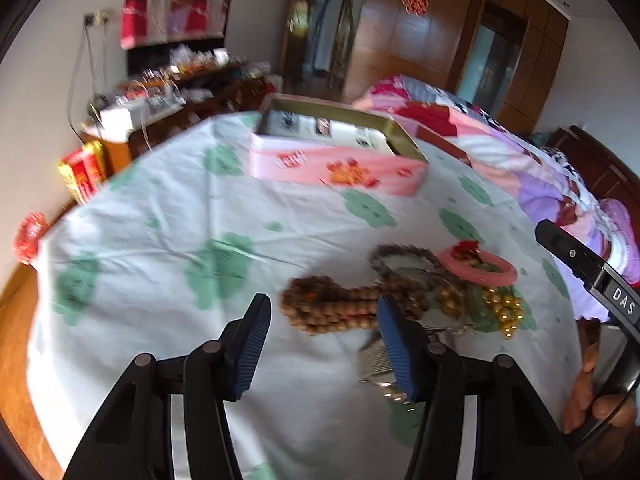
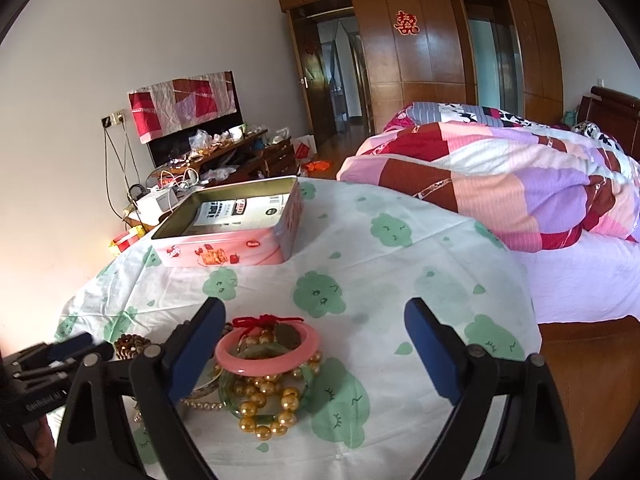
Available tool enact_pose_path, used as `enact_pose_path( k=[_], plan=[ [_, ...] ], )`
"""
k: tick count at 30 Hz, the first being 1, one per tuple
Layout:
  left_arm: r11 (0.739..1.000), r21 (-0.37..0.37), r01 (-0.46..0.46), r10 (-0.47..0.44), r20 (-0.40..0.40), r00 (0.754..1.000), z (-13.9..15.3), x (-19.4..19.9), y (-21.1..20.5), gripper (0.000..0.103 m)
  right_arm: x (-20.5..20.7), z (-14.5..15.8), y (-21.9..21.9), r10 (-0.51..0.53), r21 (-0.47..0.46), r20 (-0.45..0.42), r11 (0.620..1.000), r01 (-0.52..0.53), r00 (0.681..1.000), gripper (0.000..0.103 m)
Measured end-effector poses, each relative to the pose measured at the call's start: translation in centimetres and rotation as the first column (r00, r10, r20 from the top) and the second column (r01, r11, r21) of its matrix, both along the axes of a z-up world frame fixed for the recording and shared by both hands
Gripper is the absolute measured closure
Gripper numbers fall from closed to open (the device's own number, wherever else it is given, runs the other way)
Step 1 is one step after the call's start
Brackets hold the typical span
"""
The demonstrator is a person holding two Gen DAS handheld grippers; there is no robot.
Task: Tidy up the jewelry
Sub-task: 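Grasp the brown wooden bead strand with the left tool while the right tool grasps the pink bangle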
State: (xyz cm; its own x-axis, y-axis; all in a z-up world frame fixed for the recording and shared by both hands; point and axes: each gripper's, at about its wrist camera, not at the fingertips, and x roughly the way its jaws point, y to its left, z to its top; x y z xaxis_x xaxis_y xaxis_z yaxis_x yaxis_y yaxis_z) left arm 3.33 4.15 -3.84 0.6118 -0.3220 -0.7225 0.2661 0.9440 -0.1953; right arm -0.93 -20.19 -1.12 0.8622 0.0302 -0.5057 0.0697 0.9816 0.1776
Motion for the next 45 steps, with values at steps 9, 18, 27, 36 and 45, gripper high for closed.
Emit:
enact_pose_path(
  k=[9, 18, 27, 36, 45],
  plan=[
    [0.992, -0.084, -0.094, 0.086, -0.097, 0.992, -1.0, 3.0, -0.1, 0.047, 0.9, -0.1, -0.1, -0.001, 0.032, -0.030, 0.999, 0.002, 1.000, 0.010],
    [0.987, -0.009, -0.162, 0.162, -0.042, 0.986, 0.4, 4.5, 1.1, 0.083, 1.5, -0.6, -0.9, -0.013, 0.096, -0.055, 0.995, 0.018, 0.998, 0.010],
    [0.988, -0.037, -0.153, 0.147, -0.124, 0.981, -0.8, 7.1, -1.9, 0.042, 1.7, -0.6, -0.8, -0.016, 0.111, -0.065, 0.994, 0.023, 0.998, 0.010],
    [0.995, -0.031, -0.091, 0.088, -0.100, 0.991, -1.6, 6.7, -2.1, 0.082, 2.3, -1.0, -1.0, 0.007, 0.140, -0.098, 0.990, 0.006, 0.995, 0.010],
    [0.986, -0.083, -0.145, 0.152, 0.090, 0.984, 1.2, 3.2, 0.3, 0.082, 3.4, -0.6, -1.2, 0.094, 0.131, -0.133, 0.988, -0.076, 0.987, 0.031]
  ],
)
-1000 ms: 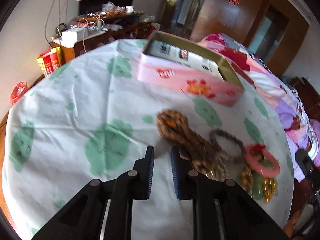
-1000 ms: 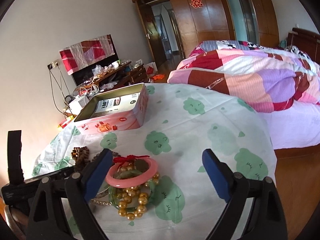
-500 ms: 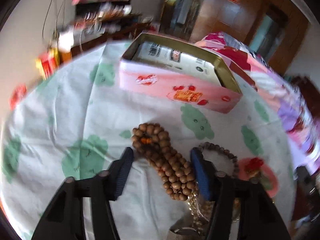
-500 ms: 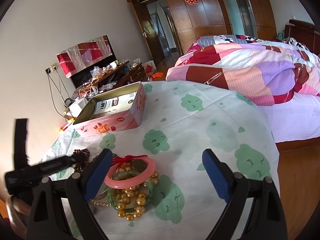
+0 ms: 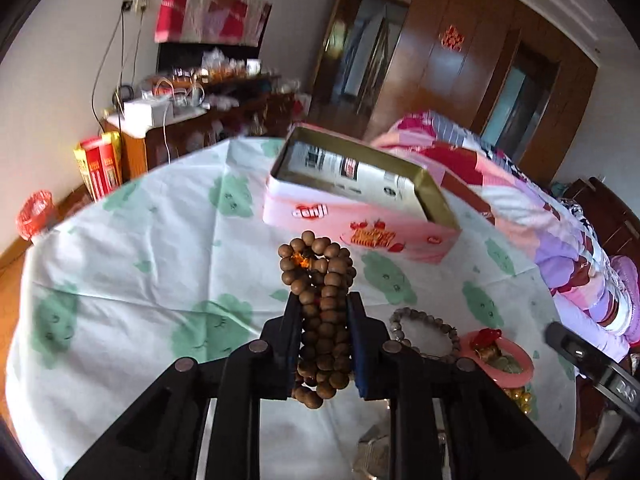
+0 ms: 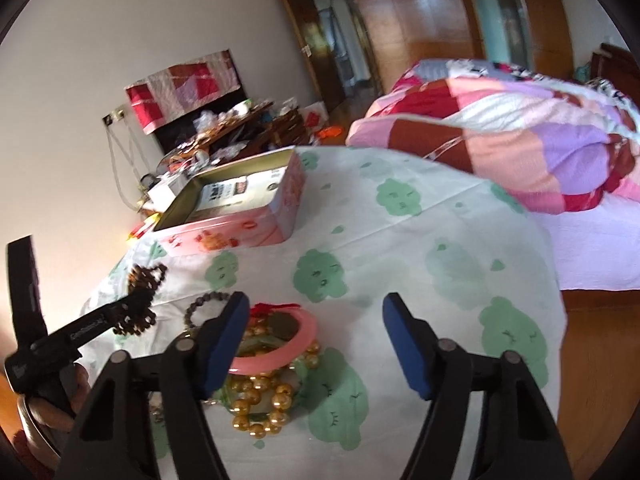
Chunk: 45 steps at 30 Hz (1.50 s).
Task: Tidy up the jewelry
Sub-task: 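Grasp the brown wooden bead strand with the left tool while the right tool grasps the pink bangle, then carry both held pieces into the pink tin box and open both tools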
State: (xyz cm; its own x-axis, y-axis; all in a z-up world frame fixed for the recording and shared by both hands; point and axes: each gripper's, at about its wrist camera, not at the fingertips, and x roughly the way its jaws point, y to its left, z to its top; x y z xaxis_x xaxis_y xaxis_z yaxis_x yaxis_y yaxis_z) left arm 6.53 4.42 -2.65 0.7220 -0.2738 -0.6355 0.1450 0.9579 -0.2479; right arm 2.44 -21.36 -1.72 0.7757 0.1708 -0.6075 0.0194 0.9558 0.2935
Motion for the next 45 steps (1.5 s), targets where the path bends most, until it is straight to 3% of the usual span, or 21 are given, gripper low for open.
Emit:
enact_pose_path(
  k=[2, 4, 6, 9, 11, 13, 25, 34, 45],
  plan=[
    [1.000, -0.006, 0.003, -0.003, -0.007, 1.000, -0.2, -0.1, 0.2, 0.082, 1.0, -0.3, 0.3, 0.041, 0.022, -0.043, 0.999, -0.040, 0.998, 0.034],
    [1.000, -0.010, -0.002, 0.002, -0.020, 1.000, -0.4, 0.0, 0.3, 0.082, 1.9, -1.1, 0.8, 0.040, -0.002, -0.101, 0.999, -0.040, 0.994, 0.047],
    [1.000, -0.017, -0.008, 0.008, -0.029, 1.000, -0.5, 0.2, 0.5, 0.082, 2.9, -2.2, 1.5, 0.056, -0.017, -0.179, 0.998, -0.060, 0.982, 0.053],
    [1.000, -0.009, -0.011, 0.011, -0.056, 0.998, -1.0, 0.3, 0.3, 0.082, 3.6, -3.2, 2.0, 0.100, 0.043, -0.224, 0.995, -0.092, 0.969, 0.053],
    [1.000, -0.018, -0.014, 0.013, -0.063, 0.998, -1.2, 0.3, 0.3, 0.082, 3.9, -3.4, 2.2, 0.120, 0.065, -0.235, 0.992, -0.108, 0.964, 0.060],
    [0.999, -0.031, -0.020, 0.018, -0.063, 0.998, -1.1, 0.1, 0.7, 0.082, 4.0, -3.2, 2.3, 0.132, 0.080, -0.230, 0.990, -0.116, 0.964, 0.085],
    [0.998, -0.052, -0.021, 0.018, -0.050, 0.999, -1.0, -0.3, 1.0, 0.081, 2.6, 1.4, 3.0, 0.175, 0.111, 0.007, 0.978, -0.174, 0.985, 0.089],
    [0.999, -0.043, 0.023, -0.021, 0.039, 0.999, 0.9, 0.1, 0.6, 0.082, 5.1, 3.9, 3.2, 0.187, 0.181, 0.058, 0.964, -0.194, 0.981, 0.089],
    [0.998, -0.034, 0.061, -0.056, 0.152, 0.987, 3.8, 6.3, -1.0, 0.082, 11.9, 6.2, 3.3, 0.149, 0.260, 0.137, 0.949, -0.180, 0.979, 0.089]
  ],
)
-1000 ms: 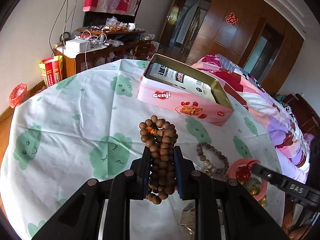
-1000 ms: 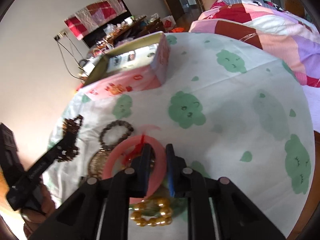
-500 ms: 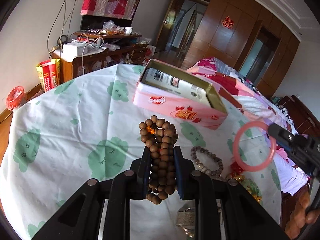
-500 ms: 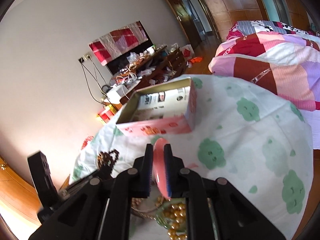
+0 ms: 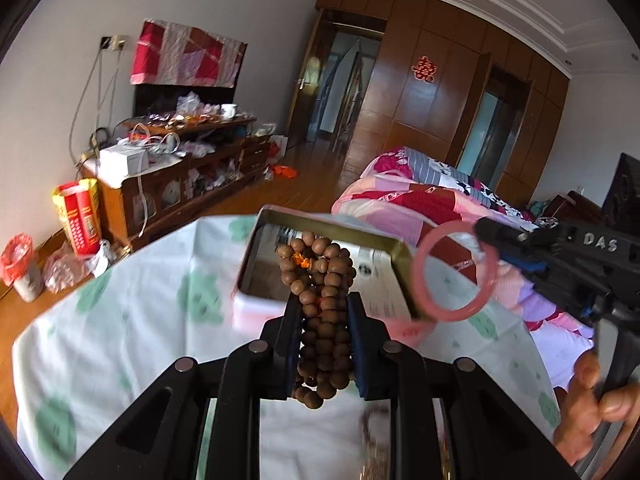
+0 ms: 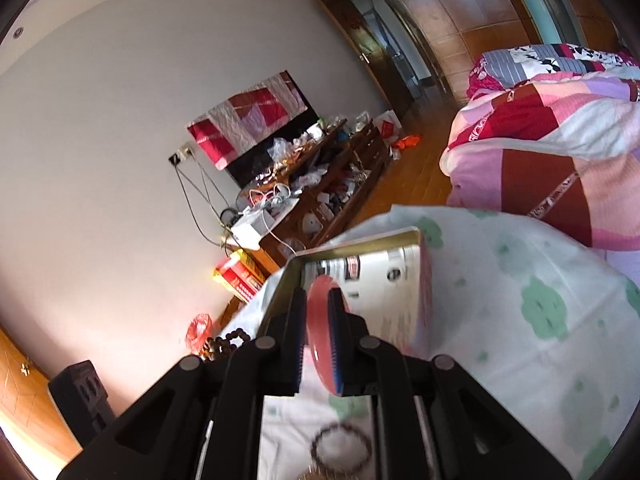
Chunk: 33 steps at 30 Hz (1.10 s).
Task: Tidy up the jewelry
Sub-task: 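Carry both held pieces into the pink tin box and open both tools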
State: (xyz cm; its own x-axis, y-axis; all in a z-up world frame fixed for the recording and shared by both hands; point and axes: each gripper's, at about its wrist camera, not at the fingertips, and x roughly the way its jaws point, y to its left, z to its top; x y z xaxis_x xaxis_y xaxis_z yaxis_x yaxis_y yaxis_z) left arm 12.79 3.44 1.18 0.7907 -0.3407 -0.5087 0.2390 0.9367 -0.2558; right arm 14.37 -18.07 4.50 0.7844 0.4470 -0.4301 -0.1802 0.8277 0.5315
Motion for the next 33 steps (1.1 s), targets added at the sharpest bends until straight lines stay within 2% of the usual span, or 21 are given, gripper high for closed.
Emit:
enact_pose_path(
  k=[7, 13, 20, 22, 26, 30, 32, 33],
  plan=[
    [1.000, 0.016, -0.002, 0.002, -0.001, 1.000, -0.8, 5.1, -1.6, 0.082, 4.9, -2.7, 0.3, 0.010, 0.083, -0.075, 0.997, -0.004, 0.997, 0.089],
    [0.995, 0.091, -0.028, 0.033, -0.052, 0.998, -2.4, 7.0, -2.8, 0.081, 6.9, -5.9, -0.2, 0.006, 0.130, -0.160, 0.991, 0.015, 0.987, 0.089],
    [0.979, 0.198, -0.058, 0.074, -0.074, 0.994, -3.7, 7.6, -4.1, 0.081, 7.1, -6.4, -0.5, -0.049, 0.044, -0.161, 0.997, 0.057, 0.986, 0.089],
    [0.974, 0.215, -0.064, 0.082, -0.076, 0.994, -3.9, 7.8, -4.1, 0.081, 7.1, -6.5, -0.5, -0.079, 0.001, -0.159, 0.997, 0.080, 0.984, 0.089],
    [0.968, 0.239, -0.081, 0.105, -0.089, 0.990, -4.4, 8.0, -4.1, 0.081, 7.1, -6.8, -0.5, -0.086, -0.017, -0.156, 0.996, 0.084, 0.984, 0.088],
    [0.963, 0.245, -0.113, 0.140, -0.094, 0.986, -4.4, 8.1, -3.7, 0.081, 7.3, -6.7, -0.5, -0.101, -0.051, -0.148, 0.994, 0.094, 0.984, 0.084],
    [0.961, 0.247, -0.122, 0.149, -0.097, 0.984, -4.5, 8.2, -3.7, 0.081, 7.1, -6.6, -0.7, -0.106, -0.040, -0.140, 0.994, 0.101, 0.985, 0.074],
    [0.960, 0.252, -0.125, 0.153, -0.096, 0.984, -4.5, 8.2, -3.7, 0.081, 7.0, -6.6, -0.7, -0.110, -0.041, -0.135, 0.994, 0.106, 0.985, 0.061]
  ],
)
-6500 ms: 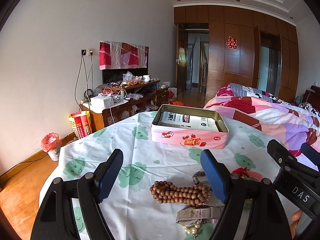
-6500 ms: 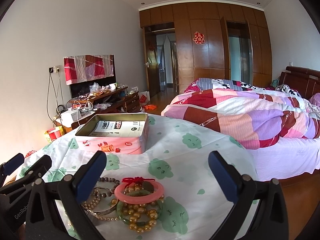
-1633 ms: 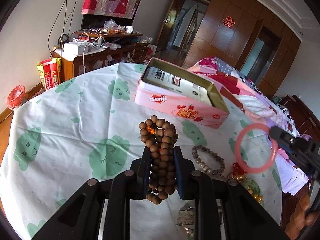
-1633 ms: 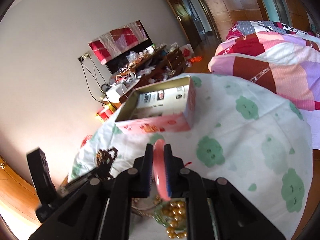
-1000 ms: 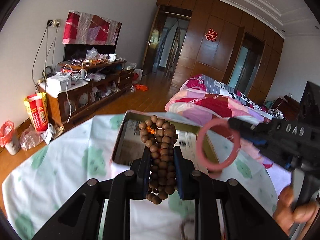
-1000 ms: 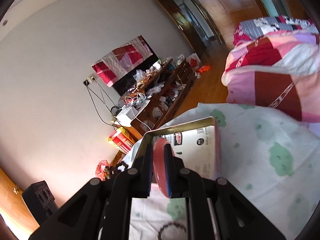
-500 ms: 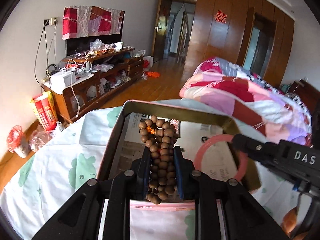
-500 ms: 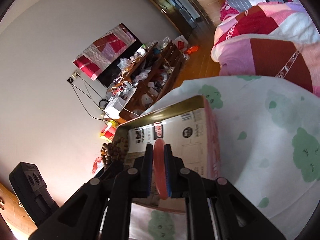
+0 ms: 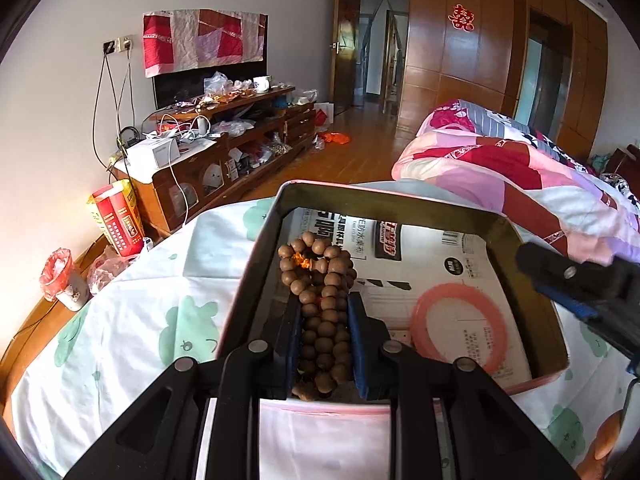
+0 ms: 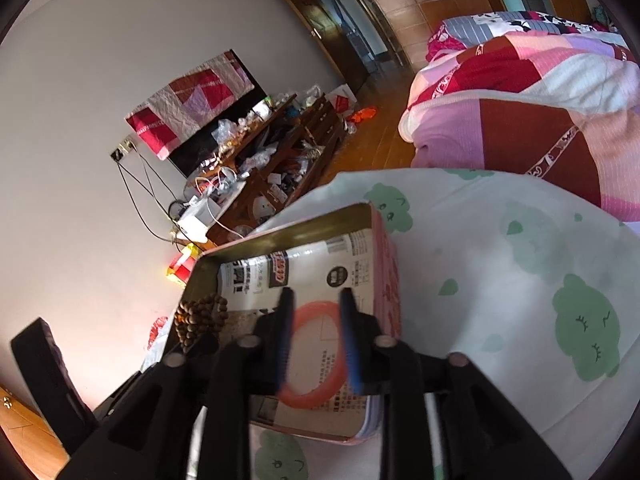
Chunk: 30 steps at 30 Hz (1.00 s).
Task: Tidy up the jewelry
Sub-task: 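Carry both held pieces into the pink tin box and open both tools, then grasp the dark bead bracelet with the left tool while the right tool grasps the red-knotted piece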
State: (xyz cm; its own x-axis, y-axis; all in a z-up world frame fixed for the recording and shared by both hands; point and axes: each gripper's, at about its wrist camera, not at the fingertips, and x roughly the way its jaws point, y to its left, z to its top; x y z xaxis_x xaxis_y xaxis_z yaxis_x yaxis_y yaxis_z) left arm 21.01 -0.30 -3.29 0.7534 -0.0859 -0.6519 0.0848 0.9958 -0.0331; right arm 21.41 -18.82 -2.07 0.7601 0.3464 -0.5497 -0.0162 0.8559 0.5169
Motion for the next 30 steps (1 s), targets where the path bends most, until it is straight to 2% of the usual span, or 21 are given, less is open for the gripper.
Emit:
enact_pose_path(
  k=[1, 4, 7, 9, 11, 14, 16, 17, 21, 24, 30],
  plan=[
    [1.000, 0.008, -0.005, 0.005, 0.000, 1.000, 0.0, 0.0, 0.0, 0.081, -0.1, 0.2, 0.0, -0.005, -0.001, 0.012, 1.000, 0.005, 1.000, 0.054],
    [1.000, 0.020, -0.016, 0.016, -0.003, 1.000, -0.1, 0.0, -0.1, 0.079, -0.7, 0.9, 0.2, -0.018, -0.021, 0.057, 1.000, 0.019, 0.998, 0.044],
    [0.999, 0.029, -0.027, 0.027, -0.003, 1.000, 0.0, 0.1, -0.2, 0.075, -1.1, 1.7, 0.3, -0.031, -0.041, 0.101, 0.999, 0.035, 0.994, 0.043],
    [0.999, 0.037, -0.029, 0.029, 0.004, 1.000, 0.0, 0.0, -0.2, 0.069, -1.2, 2.0, 0.5, -0.040, -0.059, 0.111, 0.997, 0.047, 0.993, 0.043],
    [0.999, 0.040, -0.029, 0.028, 0.018, 0.999, 0.2, -0.2, -0.3, 0.055, -1.2, 2.1, 0.6, -0.045, -0.068, 0.112, 0.996, 0.053, 0.993, 0.043],
    [0.999, 0.028, -0.025, 0.023, 0.056, 0.998, 0.7, -0.7, -0.2, 0.045, -1.2, 2.7, 0.7, -0.048, -0.063, 0.116, 0.996, 0.056, 0.992, 0.043],
    [1.000, 0.011, -0.021, 0.021, 0.067, 0.998, 0.9, -1.0, 0.1, 0.044, -1.5, 3.5, 0.8, -0.050, -0.072, 0.129, 0.996, 0.059, 0.990, 0.032],
    [1.000, -0.005, -0.017, 0.017, 0.071, 0.997, 1.1, -1.2, 0.4, 0.044, -2.0, 3.9, 0.7, -0.056, -0.076, 0.140, 0.995, 0.067, 0.989, 0.030],
    [0.997, -0.076, -0.004, 0.012, 0.109, 0.994, 2.1, -2.5, 1.9, 0.044, -3.7, 5.1, 0.2, -0.058, -0.095, 0.173, 0.993, 0.075, 0.983, 0.030],
    [0.993, -0.121, 0.009, 0.004, 0.108, 0.994, 2.1, -3.6, 3.0, 0.044, -5.1, 5.2, -0.5, -0.074, -0.122, 0.168, 0.988, 0.095, 0.983, 0.030],
    [0.989, -0.143, 0.044, -0.033, 0.077, 0.996, 1.4, -6.1, 3.5, 0.044, -7.8, 3.6, -2.1, -0.124, -0.150, 0.117, 0.979, 0.140, 0.985, 0.030]
  ],
)
